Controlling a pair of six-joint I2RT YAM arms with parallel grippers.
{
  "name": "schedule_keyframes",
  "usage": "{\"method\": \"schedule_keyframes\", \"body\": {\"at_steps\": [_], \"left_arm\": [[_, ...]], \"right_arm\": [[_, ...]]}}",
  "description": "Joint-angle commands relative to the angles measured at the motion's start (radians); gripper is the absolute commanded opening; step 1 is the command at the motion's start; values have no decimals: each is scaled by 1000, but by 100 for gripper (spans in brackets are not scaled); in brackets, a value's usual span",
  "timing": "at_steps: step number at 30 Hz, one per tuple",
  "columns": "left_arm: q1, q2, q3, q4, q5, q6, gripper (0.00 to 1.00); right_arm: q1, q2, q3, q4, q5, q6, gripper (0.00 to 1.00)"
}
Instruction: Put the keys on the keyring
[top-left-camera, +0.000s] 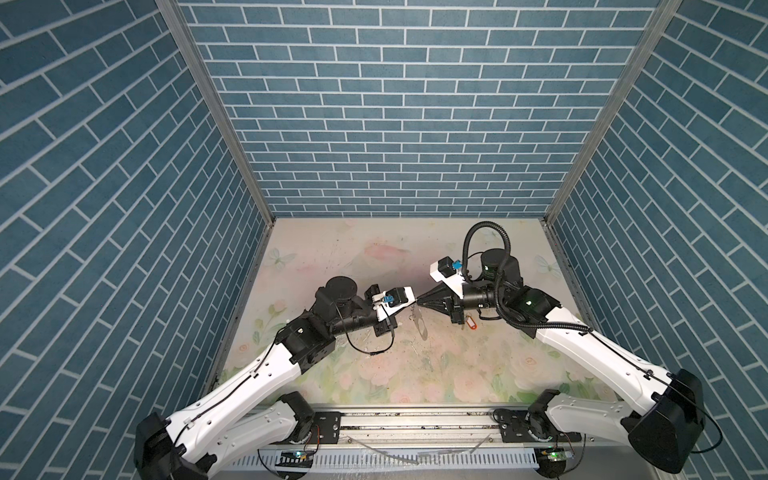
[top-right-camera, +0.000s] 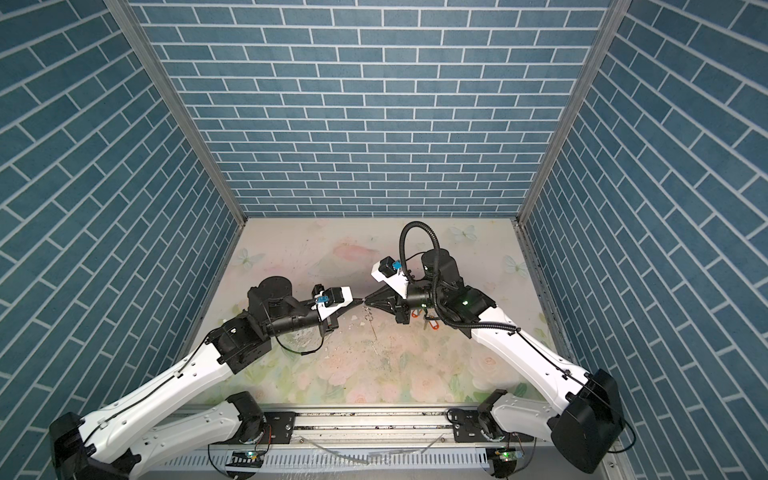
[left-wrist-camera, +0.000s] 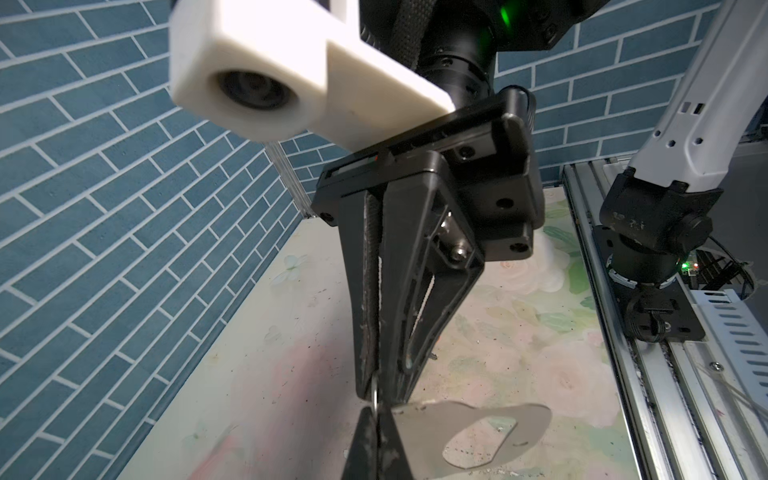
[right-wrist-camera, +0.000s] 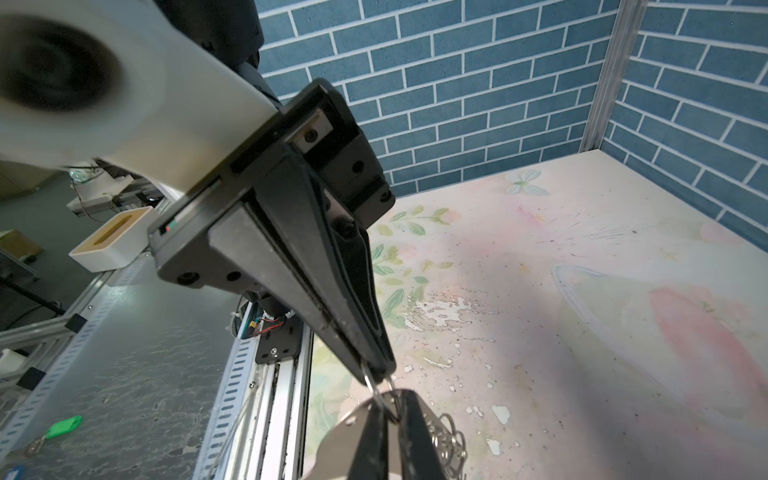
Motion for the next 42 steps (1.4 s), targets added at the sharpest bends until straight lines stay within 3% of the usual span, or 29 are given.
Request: {"method": "schedule_keyframes", "body": {"at_steps": [1,18,31,42], "left_arm": [[-6,19,18,8,35,5,0],[-6,26,-20,91,30,-47,0],[-6,8,-48,132,-17,-67,20],[-6,3,-39,121,-24,-51,23]], "right_arm": [[8,-20,37,-15,-27,-14,3],[8,-41,37,-8,-55,-10,0],[9,-51,38,-9,-69,6,0],[8,-31,50,-39,-76,-11,0]]}}
